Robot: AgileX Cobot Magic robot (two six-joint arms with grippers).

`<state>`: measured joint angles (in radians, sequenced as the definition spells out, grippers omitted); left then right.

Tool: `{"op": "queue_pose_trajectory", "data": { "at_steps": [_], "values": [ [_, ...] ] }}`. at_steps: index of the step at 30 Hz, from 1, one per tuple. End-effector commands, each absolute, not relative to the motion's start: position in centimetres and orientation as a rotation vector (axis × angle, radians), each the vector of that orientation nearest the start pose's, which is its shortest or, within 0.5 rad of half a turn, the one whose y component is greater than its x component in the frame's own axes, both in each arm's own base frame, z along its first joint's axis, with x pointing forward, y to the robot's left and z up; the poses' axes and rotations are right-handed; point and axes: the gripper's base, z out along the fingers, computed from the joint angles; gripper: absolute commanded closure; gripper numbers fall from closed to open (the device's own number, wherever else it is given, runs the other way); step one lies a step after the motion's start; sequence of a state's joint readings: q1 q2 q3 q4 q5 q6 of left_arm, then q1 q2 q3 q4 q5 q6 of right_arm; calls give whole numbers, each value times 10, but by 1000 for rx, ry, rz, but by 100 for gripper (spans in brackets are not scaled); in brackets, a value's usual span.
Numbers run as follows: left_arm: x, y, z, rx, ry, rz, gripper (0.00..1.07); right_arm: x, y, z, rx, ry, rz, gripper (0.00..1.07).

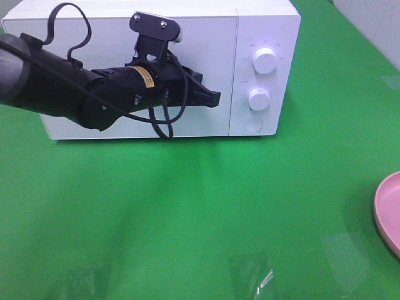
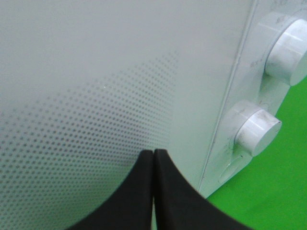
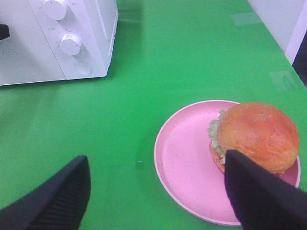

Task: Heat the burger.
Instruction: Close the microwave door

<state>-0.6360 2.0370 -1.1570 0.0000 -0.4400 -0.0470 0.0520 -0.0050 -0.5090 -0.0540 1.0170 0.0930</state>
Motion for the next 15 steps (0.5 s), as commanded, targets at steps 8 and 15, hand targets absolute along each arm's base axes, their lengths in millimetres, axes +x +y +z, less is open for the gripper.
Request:
{"op": "queue_pose_trajectory", "data": {
  "at_steps": [8, 15],
  "values": [
    [357, -263, 182, 476, 1869, -485, 107, -8, -5, 284, 37, 1948, 20, 32],
    [332, -270, 189, 600, 2067, -463, 74, -8, -5, 284, 37, 1948, 20, 32]
  ]
}}
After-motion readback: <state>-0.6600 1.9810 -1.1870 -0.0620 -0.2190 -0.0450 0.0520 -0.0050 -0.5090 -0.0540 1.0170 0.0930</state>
